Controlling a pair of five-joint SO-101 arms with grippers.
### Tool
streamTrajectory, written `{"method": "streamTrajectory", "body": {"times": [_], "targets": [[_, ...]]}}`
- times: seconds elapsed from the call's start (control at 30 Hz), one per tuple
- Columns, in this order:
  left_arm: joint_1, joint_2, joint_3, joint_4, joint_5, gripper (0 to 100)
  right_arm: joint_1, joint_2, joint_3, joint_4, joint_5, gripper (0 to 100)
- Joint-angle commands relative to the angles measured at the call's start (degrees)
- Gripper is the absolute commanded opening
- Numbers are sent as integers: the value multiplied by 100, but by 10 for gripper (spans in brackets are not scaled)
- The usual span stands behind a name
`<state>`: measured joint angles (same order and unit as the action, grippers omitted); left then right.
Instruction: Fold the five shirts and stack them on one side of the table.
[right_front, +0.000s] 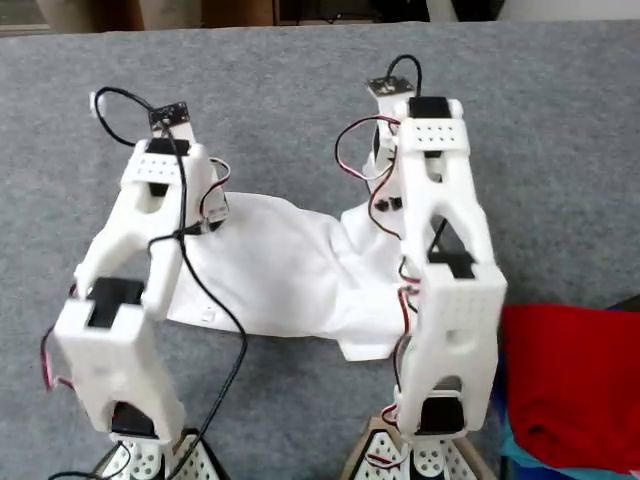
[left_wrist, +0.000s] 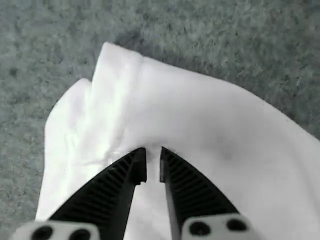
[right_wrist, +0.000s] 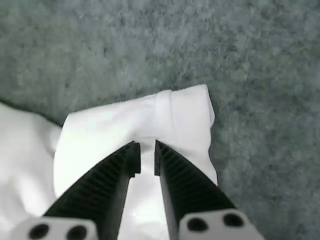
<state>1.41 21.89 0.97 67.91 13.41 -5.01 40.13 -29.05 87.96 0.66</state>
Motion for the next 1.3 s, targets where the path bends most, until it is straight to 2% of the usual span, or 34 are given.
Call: {"method": "streamTrajectory", "body": {"times": [0.0, 0.07, 0.17, 0.33, 0.53, 0.7, 0.87, 1.2, 1.27], "targets": [[-79, 673, -932, 35, 9, 20, 4, 602, -971, 9, -193, 47], [-114, 1138, -1354, 35, 9, 20, 92, 1015, -1525, -35, -387, 5], [-141, 1763, -2084, 167, 9, 20, 312, 1631, -2466, -35, -457, 8], [-308, 2774, -3903, 1204, 0, 19, 664, 2545, -4022, 88, -431, 6], [-853, 4075, -6084, 2673, 0, 19, 857, 3222, -5464, 791, -413, 6], [-1178, 4813, -7402, 3253, -281, 19, 936, 3398, -6334, 967, -413, 6], [-1196, 4884, -7684, 3288, -273, 19, 901, 3371, -6510, 1011, -404, 6], [-905, 4022, -7666, 3297, -281, 19, 822, 2510, -6580, 1442, -413, 6], [-879, 3776, -7657, 3297, -290, 19, 708, 2220, -6316, 1451, -158, 6]]}}
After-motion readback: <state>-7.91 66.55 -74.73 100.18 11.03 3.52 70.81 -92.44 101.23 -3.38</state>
